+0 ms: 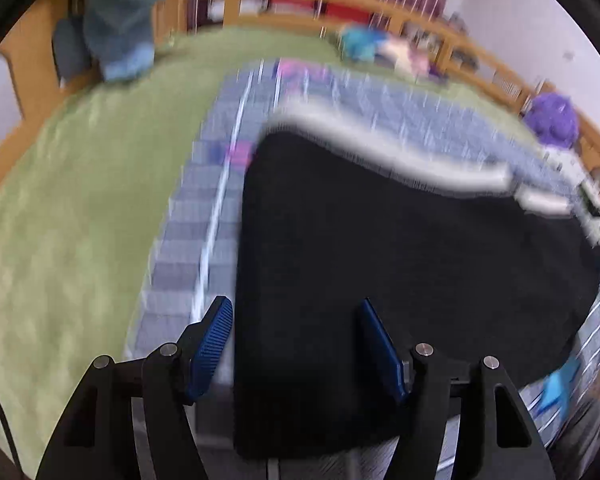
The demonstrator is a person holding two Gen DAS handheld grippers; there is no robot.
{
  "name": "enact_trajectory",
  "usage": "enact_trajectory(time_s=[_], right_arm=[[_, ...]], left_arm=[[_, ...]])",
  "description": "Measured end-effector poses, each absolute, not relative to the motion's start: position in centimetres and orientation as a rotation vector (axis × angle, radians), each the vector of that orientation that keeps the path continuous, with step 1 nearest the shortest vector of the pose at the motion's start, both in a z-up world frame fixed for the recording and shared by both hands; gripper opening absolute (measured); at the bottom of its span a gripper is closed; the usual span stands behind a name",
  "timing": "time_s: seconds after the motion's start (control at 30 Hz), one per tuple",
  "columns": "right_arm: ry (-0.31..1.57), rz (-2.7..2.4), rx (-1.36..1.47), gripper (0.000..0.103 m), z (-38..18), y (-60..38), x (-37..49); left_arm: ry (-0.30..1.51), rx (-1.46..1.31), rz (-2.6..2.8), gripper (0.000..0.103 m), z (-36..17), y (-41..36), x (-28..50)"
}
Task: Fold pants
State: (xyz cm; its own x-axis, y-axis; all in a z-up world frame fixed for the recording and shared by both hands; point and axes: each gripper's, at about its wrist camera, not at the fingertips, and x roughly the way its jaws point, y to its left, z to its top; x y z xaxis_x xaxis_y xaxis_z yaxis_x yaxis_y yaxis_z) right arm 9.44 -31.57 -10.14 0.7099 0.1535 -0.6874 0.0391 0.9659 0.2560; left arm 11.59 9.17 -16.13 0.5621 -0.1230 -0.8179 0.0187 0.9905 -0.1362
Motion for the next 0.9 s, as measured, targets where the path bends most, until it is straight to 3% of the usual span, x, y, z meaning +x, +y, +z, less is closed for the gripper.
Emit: enact_trajectory(time_s=[0.27,0.6,0.9], right_arm=[[0.948,0.138,0.203,0.041,-18.3,-23.8,11.2],[0.919,0.117,0.318,0.041,-15.7,-24.8,8.7],[0.905,0.145,0.411,0.041,-15.3,-26.1,7.9]], left_arm=[[0.901,-0.396,-0.203,0.064,-16.5,14.3,7.6],[0.843,-0.577,-0.320,0.064,-18.3,16.6,5.0],[0.879,-0.610,-0.313,0.063,-18.4,14.4,8.0]])
